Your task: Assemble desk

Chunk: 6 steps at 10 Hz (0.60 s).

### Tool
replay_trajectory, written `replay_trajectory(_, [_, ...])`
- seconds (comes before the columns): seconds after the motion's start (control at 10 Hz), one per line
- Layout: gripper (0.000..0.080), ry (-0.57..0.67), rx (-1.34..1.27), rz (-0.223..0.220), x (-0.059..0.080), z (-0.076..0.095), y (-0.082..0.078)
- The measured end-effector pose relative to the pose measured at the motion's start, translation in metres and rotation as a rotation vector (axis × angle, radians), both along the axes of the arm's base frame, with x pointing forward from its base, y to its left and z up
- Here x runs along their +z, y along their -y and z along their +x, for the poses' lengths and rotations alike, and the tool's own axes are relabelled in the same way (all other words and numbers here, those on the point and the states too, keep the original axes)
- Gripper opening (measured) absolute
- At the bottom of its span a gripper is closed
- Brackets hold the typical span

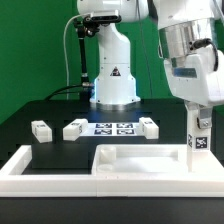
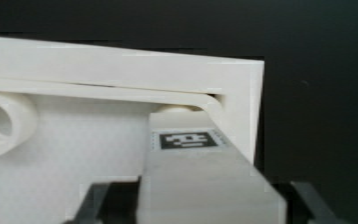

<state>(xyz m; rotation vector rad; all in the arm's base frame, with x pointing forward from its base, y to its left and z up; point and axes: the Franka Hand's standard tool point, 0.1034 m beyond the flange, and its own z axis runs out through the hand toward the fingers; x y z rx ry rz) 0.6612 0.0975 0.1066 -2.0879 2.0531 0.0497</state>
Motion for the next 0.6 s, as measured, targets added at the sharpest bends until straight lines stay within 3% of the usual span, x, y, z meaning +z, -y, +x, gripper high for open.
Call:
replay_trajectory(0.3, [0.0297, -0.008, -0.038, 0.005, -0.0005, -0.0005, -0.0018])
replay_trajectory(0.4, [0.0454, 0.000, -0.004, -0.001, -0.0012, -0.0003, -0.0019])
replay_trajectory(0.5, [0.0577, 0.053, 0.211, -0.033, -0.0030, 0.0009, -0.0015])
replay_trajectory(0.6, [0.0577, 0.089, 0.423, -0.062, -0.0043, 0.0009, 0.0014])
